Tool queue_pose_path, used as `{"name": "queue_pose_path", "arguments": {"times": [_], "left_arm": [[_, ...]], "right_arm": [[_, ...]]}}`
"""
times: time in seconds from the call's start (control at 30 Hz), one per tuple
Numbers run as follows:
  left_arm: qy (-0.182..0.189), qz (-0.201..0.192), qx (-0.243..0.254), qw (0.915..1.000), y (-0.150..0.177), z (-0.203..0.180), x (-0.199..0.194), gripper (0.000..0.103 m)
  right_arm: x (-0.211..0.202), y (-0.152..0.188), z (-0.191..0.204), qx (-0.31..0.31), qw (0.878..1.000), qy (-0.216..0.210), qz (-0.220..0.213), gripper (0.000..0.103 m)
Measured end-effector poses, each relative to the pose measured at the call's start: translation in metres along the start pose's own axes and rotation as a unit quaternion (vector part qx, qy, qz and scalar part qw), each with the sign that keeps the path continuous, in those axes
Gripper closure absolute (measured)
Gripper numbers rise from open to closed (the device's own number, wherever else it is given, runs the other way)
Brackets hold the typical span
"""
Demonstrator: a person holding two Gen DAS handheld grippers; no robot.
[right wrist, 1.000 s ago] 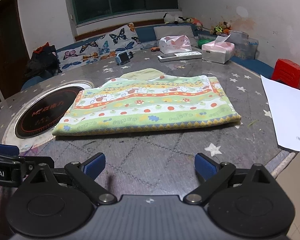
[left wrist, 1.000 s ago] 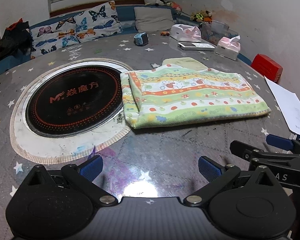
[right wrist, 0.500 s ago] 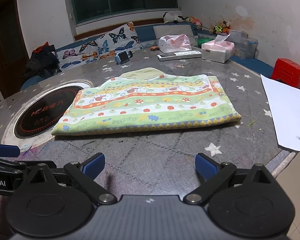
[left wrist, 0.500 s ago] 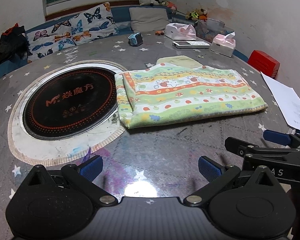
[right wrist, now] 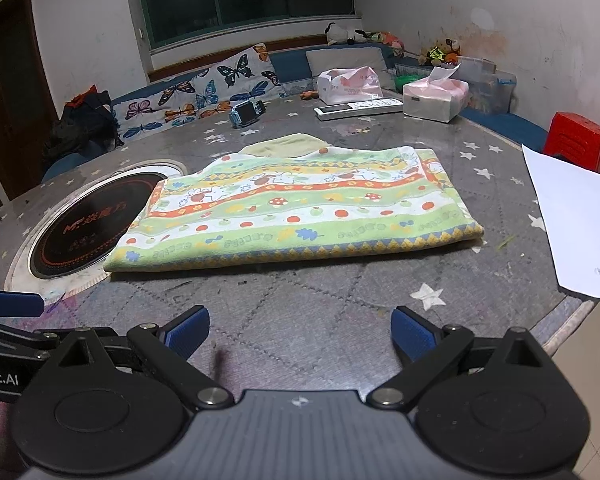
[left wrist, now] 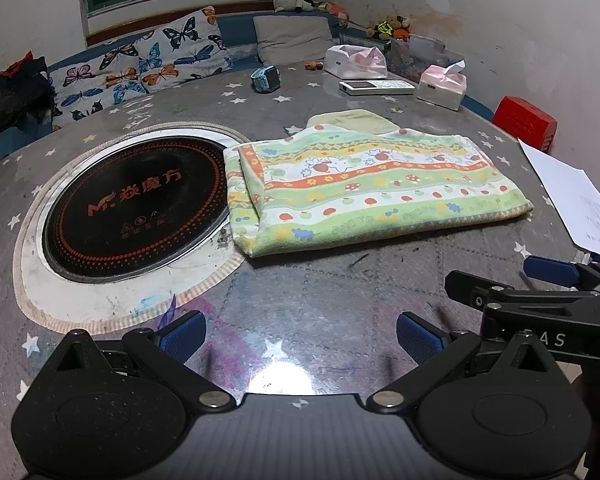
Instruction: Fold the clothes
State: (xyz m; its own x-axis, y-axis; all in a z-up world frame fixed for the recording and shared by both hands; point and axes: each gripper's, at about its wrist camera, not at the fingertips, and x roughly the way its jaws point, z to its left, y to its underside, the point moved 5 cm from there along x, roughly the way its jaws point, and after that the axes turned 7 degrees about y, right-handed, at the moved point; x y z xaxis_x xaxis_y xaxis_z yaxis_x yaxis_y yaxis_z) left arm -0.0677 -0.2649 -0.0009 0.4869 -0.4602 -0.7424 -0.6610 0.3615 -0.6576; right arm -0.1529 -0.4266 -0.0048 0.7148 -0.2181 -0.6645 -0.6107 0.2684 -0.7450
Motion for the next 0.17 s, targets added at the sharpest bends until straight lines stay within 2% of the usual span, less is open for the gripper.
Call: {"name": "queue_pose_path", "arguments": {"times": [0.17], "left_arm": [[0.000,0.000,0.002,1.0000,0.0000,-0.0008,0.0000,0.000]], "right_arm": [[0.0004,0.0002,-0.0012,0.003,1.000,0.001,0.000,0.003]]}}
